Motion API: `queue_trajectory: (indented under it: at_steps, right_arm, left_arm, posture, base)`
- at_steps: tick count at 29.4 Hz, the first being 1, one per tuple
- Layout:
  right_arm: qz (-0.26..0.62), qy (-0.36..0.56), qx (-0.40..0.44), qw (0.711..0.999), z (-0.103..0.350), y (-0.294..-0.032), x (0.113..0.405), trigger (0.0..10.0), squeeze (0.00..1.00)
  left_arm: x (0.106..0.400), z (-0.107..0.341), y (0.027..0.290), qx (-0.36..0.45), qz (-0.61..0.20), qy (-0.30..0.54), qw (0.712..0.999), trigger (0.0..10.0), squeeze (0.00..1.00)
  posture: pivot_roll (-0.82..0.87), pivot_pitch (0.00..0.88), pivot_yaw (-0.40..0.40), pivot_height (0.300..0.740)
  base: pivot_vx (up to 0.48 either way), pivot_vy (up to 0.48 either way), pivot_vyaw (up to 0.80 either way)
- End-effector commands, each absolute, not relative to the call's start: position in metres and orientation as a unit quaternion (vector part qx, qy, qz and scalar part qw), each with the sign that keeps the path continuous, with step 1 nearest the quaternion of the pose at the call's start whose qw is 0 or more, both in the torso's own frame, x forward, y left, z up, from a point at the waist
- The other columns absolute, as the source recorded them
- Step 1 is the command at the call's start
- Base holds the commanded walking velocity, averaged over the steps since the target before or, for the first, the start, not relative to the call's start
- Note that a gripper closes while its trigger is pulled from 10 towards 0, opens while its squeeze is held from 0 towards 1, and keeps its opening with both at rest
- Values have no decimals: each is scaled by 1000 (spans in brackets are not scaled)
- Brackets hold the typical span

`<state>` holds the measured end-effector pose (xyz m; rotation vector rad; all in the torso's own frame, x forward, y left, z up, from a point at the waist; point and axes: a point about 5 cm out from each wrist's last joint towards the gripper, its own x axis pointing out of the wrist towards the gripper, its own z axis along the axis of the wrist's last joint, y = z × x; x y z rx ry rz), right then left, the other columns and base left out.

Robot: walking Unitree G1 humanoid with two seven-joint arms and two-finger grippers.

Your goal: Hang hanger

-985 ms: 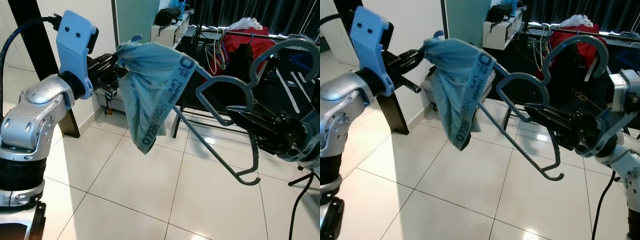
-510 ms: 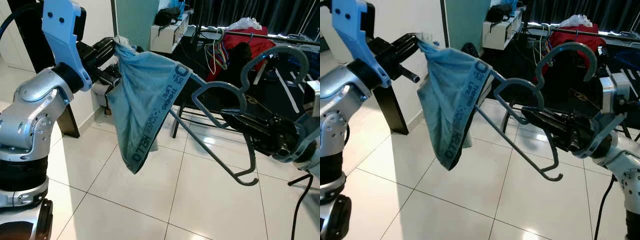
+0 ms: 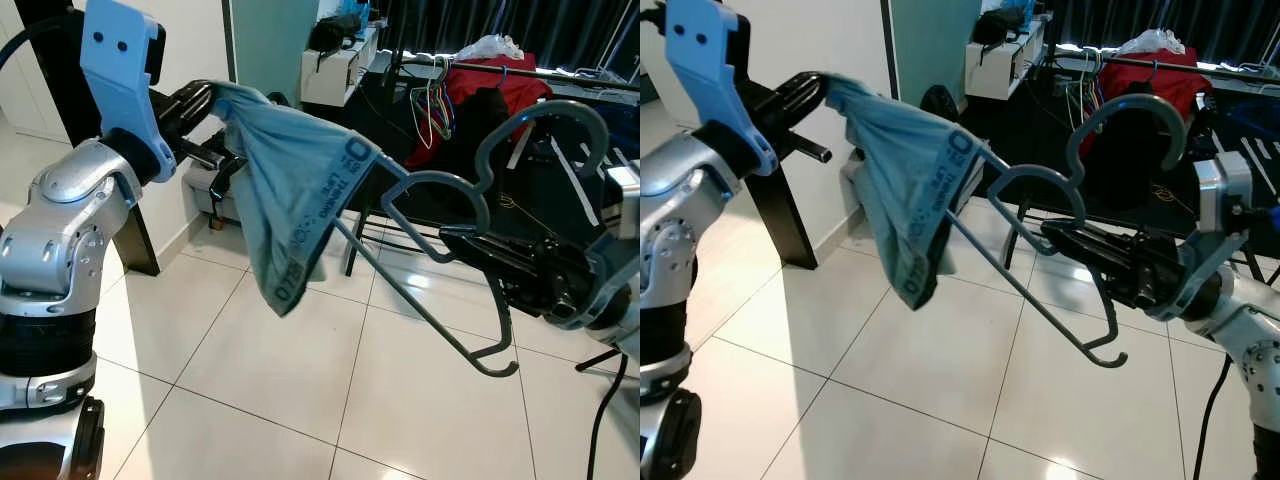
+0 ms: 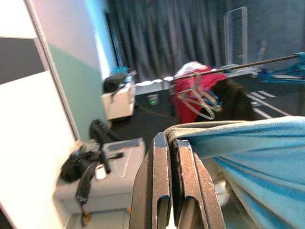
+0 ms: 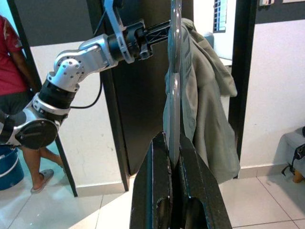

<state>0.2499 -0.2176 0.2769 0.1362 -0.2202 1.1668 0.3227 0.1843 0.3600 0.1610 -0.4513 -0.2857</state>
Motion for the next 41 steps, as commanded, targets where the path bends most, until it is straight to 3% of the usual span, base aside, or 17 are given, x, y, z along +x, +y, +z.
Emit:
queue_trajectory:
  at_steps: [1, 18, 19, 24, 25, 27, 28, 37, 41]
  right_arm:
    - [562, -101, 52, 819, 278, -214, 246, 10000, 0]
    - [563, -95, 50, 819, 275, -211, 245, 10000, 0]
    - [561, -97, 49, 821, 276, -212, 245, 10000, 0]
    - [560, -98, 48, 821, 276, -213, 244, 10000, 0]
    - [560, -98, 49, 821, 276, -213, 244, 10000, 0]
    - [560, -99, 49, 821, 276, -213, 245, 10000, 0]
    - [560, -99, 49, 821, 276, -213, 245, 10000, 0]
    - [558, -93, 45, 823, 276, -218, 244, 10000, 0]
    - [547, -79, 37, 832, 276, -232, 244, 10000, 0]
  left_arm:
    - [323, 369, 203, 70, -83, -236, 966, 0, 0]
    - [327, 350, 179, 117, -130, -196, 965, 0, 0]
    - [328, 345, 174, 126, -142, -183, 965, 4824, 1000]
    - [328, 339, 171, 137, -153, -170, 964, 4353, 1000]
    - [329, 335, 171, 157, -155, -155, 963, 9294, 1000]
    - [330, 329, 171, 181, -157, -135, 961, 9294, 1000]
    - [331, 325, 173, 189, -156, -126, 961, 10000, 1000]
    - [332, 309, 183, 237, -143, -86, 957, 10000, 1000]
    - [330, 305, 206, 293, -128, -60, 946, 10000, 1000]
  posture:
    - [7, 38, -52, 740]
    - [6, 47, -47, 740]
    - [6, 50, -46, 740]
    - [6, 50, -46, 740]
    - [7, 50, -45, 740]
    - [8, 50, -45, 740]
    - [8, 51, -45, 740]
    - [7, 52, -48, 740]
    - [6, 57, -56, 740]
  base:
    - [0, 0, 0]
    - [0, 0, 0]
    - [0, 0, 0]
    - [0, 0, 0]
    - [0, 0, 0]
    - [0, 0, 0]
    - [0, 0, 0]
    - [0, 0, 0]
    - [0, 0, 0]
